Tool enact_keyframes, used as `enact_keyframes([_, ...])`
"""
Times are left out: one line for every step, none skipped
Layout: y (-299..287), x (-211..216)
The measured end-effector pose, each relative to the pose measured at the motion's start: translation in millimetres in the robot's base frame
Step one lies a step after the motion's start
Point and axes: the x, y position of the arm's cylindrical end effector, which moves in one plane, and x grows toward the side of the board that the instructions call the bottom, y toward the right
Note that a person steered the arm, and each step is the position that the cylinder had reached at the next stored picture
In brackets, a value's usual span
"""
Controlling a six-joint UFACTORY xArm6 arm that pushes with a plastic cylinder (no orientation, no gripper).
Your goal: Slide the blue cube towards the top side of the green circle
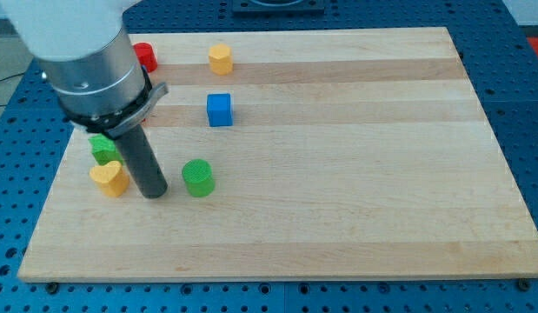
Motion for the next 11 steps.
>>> enact_keyframes([12.9,-5.1])
enact_keyframes([39.4,-5.1])
enact_keyframes([22.7,-3.8])
enact_keyframes([3.9,40.7])
enact_keyframes([77.0,59.3])
enact_keyframes([149.7,48.3])
enact_keyframes([186.4,-8.5])
enact_keyframes([178.7,-77.3])
enact_keyframes([145.7,-134.0])
enact_keyframes([138.0,-164.5])
enact_keyframes([111.9,-165.1])
